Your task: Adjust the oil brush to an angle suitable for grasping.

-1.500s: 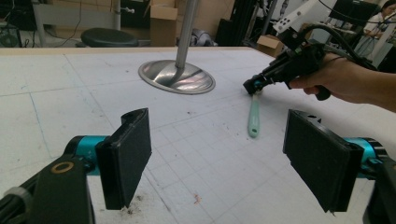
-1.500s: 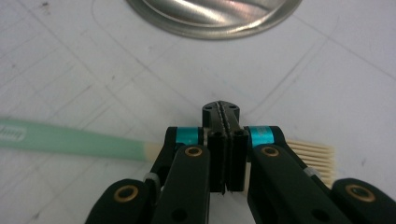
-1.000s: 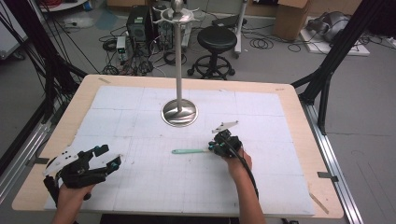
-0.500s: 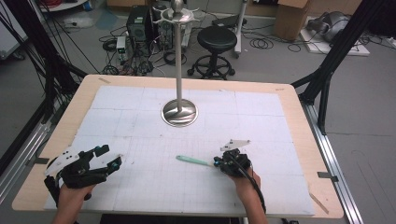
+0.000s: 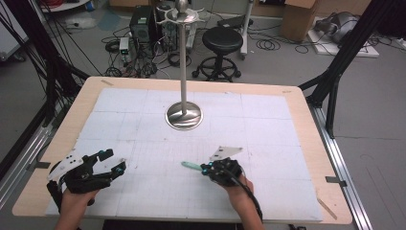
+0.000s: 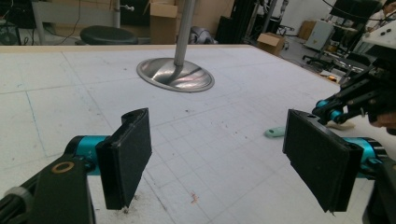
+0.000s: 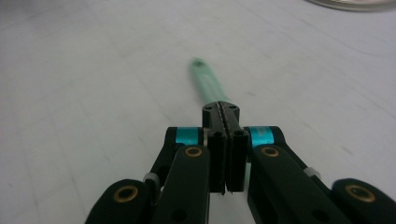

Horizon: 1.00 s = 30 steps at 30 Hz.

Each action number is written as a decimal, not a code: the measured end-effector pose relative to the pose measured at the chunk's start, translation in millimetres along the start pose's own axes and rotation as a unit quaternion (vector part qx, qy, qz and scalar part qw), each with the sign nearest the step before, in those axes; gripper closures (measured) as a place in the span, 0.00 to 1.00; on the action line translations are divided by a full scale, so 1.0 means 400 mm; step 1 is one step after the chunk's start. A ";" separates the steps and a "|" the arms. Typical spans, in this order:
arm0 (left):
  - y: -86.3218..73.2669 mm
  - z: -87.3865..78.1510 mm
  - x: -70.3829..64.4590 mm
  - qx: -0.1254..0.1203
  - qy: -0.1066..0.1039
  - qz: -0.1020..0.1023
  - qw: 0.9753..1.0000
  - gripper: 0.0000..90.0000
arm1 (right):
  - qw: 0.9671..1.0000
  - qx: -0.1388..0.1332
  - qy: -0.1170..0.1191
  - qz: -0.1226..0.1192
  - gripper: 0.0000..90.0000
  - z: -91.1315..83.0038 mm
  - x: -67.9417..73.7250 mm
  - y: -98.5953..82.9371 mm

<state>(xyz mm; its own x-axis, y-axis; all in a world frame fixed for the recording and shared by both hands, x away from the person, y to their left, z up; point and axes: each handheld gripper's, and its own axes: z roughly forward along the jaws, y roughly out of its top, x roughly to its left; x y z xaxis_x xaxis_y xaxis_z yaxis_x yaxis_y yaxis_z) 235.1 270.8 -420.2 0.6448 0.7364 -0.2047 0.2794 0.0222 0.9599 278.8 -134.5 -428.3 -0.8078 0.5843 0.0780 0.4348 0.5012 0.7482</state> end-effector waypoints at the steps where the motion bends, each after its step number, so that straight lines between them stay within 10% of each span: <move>1: 0.000 0.000 0.000 0.000 0.000 0.000 1.000 0.27 | 1.000 0.003 0.009 -0.004 1.00 0.017 0.012 0.007; 22: -0.001 0.001 -0.001 0.001 -0.003 0.000 1.000 0.27 | 0.997 0.023 -0.068 0.023 1.00 0.069 -0.039 0.017; 30: -0.001 0.002 -0.001 -0.001 -0.006 0.002 1.000 0.27 | 0.995 -0.054 -0.079 0.039 0.73 -0.018 -0.047 -0.001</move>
<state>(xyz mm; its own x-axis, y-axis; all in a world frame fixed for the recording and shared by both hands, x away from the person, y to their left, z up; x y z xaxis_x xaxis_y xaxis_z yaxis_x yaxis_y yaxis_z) 235.2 270.0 -420.7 0.6539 0.7287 -0.2035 0.2761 0.0206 0.9609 291.0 -150.5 -425.2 -0.6964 0.7165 0.0409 0.4416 0.3829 0.8114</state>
